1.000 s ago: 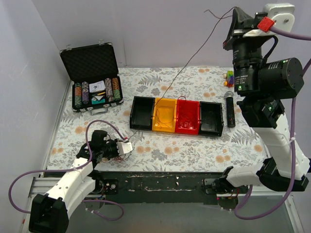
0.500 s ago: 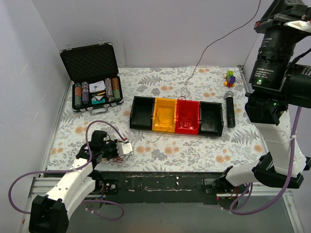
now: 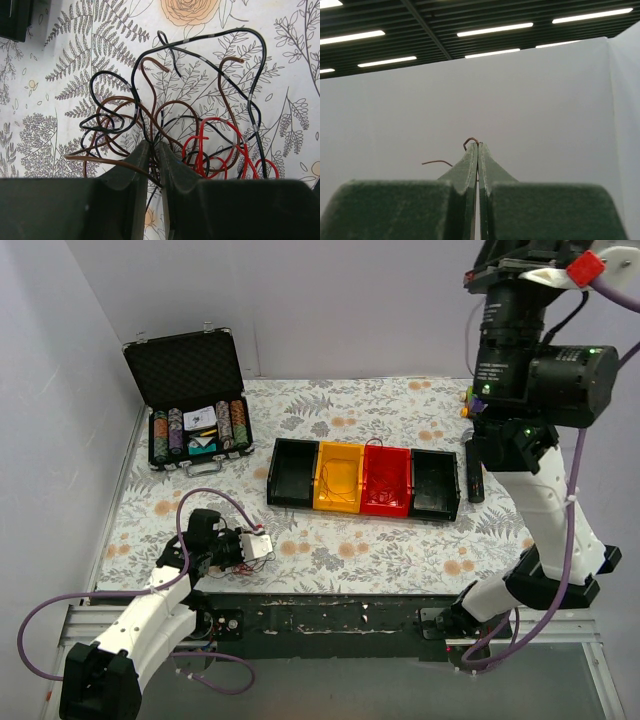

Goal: Untangle the cables

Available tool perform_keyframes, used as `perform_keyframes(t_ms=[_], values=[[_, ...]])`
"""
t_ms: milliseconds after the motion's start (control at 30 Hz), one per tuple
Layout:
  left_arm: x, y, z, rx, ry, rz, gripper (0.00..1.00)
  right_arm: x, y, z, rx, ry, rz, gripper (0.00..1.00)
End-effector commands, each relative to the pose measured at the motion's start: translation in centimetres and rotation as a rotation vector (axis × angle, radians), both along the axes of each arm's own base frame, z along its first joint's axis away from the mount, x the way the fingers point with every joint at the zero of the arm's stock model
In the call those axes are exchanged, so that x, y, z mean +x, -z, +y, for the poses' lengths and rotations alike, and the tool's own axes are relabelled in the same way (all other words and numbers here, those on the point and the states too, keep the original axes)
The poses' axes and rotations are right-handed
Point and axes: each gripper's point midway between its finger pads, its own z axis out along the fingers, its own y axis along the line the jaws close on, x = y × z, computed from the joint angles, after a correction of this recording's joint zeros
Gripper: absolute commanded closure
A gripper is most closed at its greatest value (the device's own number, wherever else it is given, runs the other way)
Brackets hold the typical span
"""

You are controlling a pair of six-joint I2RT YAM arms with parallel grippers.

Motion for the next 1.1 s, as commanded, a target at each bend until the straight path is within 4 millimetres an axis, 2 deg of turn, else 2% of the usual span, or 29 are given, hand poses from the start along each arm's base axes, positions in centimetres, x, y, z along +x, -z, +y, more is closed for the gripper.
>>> perform_keyframes(t_ms=[0, 100, 133, 267, 467, 633, 867, 1067], values=[[-0.3, 0.2, 0.1, 0.000, -0.004, 0.004, 0.86, -2.0, -3.1, 1.4, 0.019, -0.138, -0.153, 0.99], [-0.7, 0.6, 0.1, -0.002, 0.007, 0.001, 0.86, -2.6, -4.7, 2.3, 0.030, -0.183, -0.223, 0.99], [-0.7, 0.6, 0.1, -0.005, 0.008, 0.001, 0.86, -3.2, -5.4, 1.9, 0.045, -0.186, -0.250, 0.99], [-0.7, 0.5, 0.0, -0.012, -0.001, 0.008, 0.86, -3.5, -5.4, 3.0, 0.035, -0.222, -0.309, 0.99], [-0.7, 0.4, -0.1, -0.017, -0.001, 0.010, 0.86, -2.8, -5.0, 5.6, -0.010, -0.283, -0.335, 0.99], [-0.7, 0.4, -0.1, -0.023, -0.007, 0.014, 0.86, -0.5, -2.8, 8.4, -0.046, -0.321, -0.263, 0.99], [-0.8, 0.4, -0.2, -0.029, -0.012, 0.016, 0.86, 3.1, 0.6, 13.9, -0.104, -0.431, -0.168, 0.99], [-0.9, 0.4, -0.2, -0.033, -0.013, 0.011, 0.86, 4.3, 2.0, 16.3, -0.093, -0.512, -0.139, 0.99]])
